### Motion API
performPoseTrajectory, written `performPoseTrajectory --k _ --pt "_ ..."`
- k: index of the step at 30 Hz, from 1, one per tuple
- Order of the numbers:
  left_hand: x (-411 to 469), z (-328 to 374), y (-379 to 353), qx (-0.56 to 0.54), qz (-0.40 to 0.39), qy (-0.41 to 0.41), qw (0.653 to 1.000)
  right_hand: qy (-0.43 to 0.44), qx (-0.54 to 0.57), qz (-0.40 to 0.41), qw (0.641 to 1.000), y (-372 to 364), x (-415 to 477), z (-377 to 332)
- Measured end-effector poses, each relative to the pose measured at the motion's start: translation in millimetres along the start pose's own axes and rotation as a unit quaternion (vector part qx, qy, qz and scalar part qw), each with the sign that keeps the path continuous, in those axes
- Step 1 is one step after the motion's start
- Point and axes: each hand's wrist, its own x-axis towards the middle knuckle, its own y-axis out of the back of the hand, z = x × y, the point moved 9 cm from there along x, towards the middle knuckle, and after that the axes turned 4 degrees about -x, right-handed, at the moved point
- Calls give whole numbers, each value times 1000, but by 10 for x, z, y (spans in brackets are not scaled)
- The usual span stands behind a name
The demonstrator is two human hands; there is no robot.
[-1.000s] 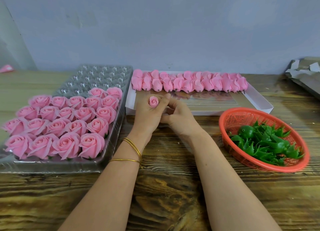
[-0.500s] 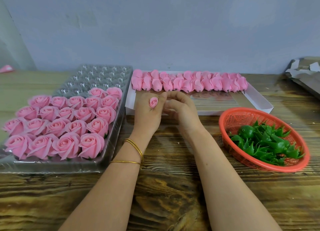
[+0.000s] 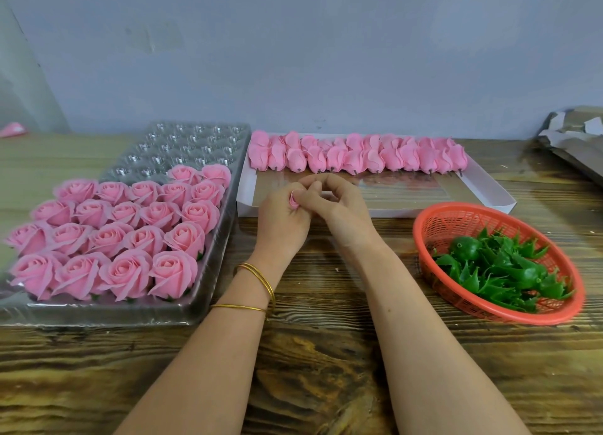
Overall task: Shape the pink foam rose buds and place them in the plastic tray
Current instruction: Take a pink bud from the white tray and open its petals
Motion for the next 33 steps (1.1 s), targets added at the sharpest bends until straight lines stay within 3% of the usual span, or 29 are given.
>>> performPoseTrajectory --k 19,26,33 --pt "-4 30 23 17 14 3 1000 -5 27 -6 1000 -9 31 28" --pt "32 27 130 -42 71 -19 996 -27 90 11 995 29 86 74" --pt "11 -216 74 -201 85 120 968 0 -19 -51 999 -120 17 62"
